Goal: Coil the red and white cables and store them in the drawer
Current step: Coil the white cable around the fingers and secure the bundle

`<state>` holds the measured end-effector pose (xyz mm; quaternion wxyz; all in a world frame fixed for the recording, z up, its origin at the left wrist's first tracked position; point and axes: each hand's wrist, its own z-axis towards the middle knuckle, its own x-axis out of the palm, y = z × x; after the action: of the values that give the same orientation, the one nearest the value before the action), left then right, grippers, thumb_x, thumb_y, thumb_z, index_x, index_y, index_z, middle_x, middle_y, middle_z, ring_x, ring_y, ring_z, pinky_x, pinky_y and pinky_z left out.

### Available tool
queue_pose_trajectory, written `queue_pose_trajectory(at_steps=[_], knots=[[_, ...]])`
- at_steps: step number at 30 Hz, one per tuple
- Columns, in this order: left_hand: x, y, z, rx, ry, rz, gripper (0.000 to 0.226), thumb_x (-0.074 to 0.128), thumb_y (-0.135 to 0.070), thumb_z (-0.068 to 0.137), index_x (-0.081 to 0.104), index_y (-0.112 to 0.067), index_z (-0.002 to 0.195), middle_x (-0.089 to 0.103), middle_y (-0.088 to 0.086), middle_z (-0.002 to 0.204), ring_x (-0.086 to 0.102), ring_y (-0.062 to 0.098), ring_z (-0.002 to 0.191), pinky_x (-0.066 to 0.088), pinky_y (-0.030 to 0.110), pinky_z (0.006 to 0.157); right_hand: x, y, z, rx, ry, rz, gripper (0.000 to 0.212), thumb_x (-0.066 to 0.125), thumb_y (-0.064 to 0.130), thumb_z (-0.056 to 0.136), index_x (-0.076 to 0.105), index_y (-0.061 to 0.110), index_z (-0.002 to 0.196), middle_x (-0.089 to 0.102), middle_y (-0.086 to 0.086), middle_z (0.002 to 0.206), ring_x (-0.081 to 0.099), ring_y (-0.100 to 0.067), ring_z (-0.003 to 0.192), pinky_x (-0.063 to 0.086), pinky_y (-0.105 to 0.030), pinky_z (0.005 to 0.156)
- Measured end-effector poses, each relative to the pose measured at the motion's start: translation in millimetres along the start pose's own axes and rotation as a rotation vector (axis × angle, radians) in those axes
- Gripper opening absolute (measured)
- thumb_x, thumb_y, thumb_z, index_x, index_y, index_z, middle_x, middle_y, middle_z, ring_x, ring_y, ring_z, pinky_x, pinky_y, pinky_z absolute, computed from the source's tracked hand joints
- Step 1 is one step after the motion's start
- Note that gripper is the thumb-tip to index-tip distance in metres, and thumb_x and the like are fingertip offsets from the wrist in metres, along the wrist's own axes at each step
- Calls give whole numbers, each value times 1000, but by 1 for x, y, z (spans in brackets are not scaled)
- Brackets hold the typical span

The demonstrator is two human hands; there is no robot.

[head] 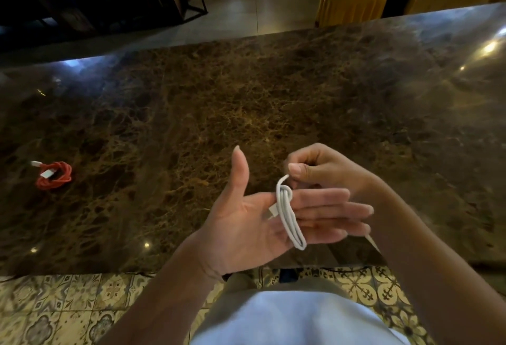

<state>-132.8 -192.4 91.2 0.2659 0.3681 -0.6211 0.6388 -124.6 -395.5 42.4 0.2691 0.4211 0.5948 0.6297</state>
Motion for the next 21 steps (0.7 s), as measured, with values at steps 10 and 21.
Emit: queue_pose_trajectory(at_steps=[10, 21], knots=[[-3, -16, 3, 170, -79, 19, 133, 19, -93, 78, 19, 13, 158, 18, 37, 166, 15, 49, 157, 15, 49, 130, 49, -43, -10, 126, -260, 86, 23, 56, 9, 96, 59, 9, 74, 46, -2, 61, 40, -18, 55, 37, -22, 54], [-1, -38, 4, 347, -163, 41, 120, 18, -85, 85, 19, 10, 159, 23, 33, 166, 19, 45, 157, 13, 47, 130, 44, -30, -17, -11, -336, 167, 32, 69, 46, 96, 73, 17, 82, 40, -3, 60, 34, -12, 46, 31, -25, 43]])
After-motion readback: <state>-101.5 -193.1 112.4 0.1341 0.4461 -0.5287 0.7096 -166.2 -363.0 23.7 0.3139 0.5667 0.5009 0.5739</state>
